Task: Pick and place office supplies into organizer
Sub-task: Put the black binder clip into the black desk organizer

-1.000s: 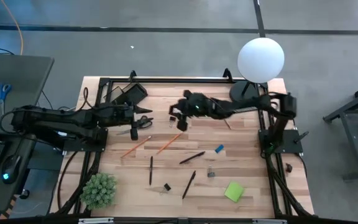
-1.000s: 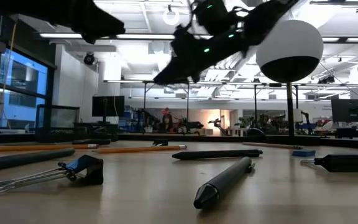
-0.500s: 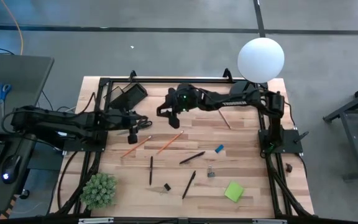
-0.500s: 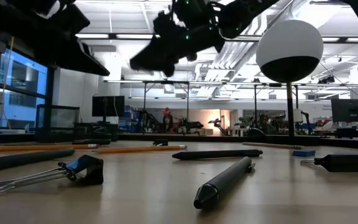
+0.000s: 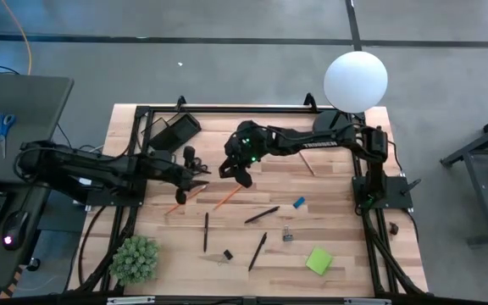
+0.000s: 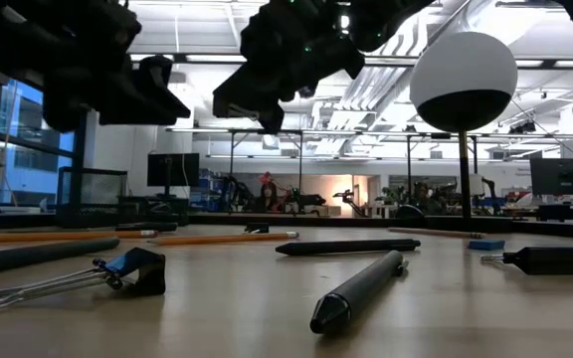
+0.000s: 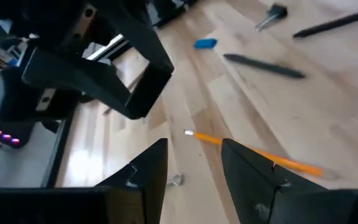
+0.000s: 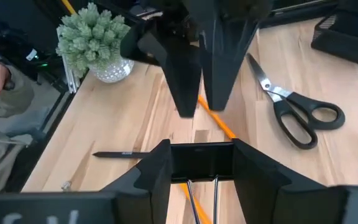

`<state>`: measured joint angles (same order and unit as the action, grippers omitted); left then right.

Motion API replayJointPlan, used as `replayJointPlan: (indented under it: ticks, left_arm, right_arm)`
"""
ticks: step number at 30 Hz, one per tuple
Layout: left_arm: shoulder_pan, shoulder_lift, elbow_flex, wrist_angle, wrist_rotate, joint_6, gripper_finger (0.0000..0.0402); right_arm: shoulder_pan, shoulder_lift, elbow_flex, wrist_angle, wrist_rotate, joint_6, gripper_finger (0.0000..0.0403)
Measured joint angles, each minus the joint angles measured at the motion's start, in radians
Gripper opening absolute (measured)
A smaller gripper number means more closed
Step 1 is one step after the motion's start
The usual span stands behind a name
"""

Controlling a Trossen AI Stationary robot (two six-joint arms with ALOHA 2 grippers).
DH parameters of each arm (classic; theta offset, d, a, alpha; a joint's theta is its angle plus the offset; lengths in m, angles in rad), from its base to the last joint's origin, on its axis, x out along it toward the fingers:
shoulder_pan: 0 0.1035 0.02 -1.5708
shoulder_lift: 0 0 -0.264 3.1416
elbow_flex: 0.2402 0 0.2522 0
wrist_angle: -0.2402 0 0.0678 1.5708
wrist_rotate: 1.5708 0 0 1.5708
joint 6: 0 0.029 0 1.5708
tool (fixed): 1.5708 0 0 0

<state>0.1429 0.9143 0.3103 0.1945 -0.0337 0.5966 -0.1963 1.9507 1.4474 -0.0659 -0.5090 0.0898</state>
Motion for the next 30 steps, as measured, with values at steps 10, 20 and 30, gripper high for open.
replayJointPlan:
  ticks: [10, 20, 30]
  left_arm:
    - [0.001, 0.035, 0.0, 0.135, -0.065, 0.053, 0.0201]
    - [-0.004, 0.053, 0.0, 0.203, -0.015, 0.159, 0.0281]
    - [-0.067, 0.176, 0.001, 0.318, -0.154, 0.282, 0.0227]
  right_arm:
    - [0.002, 0.0, -0.004, -0.003, -0.004, 0.015, 0.0143]
    - [0.002, 0.0, -0.004, 0.033, -0.005, 0.024, 0.0143]
    - [0.002, 0.0, -0.004, 0.034, -0.026, 0.027, 0.0139]
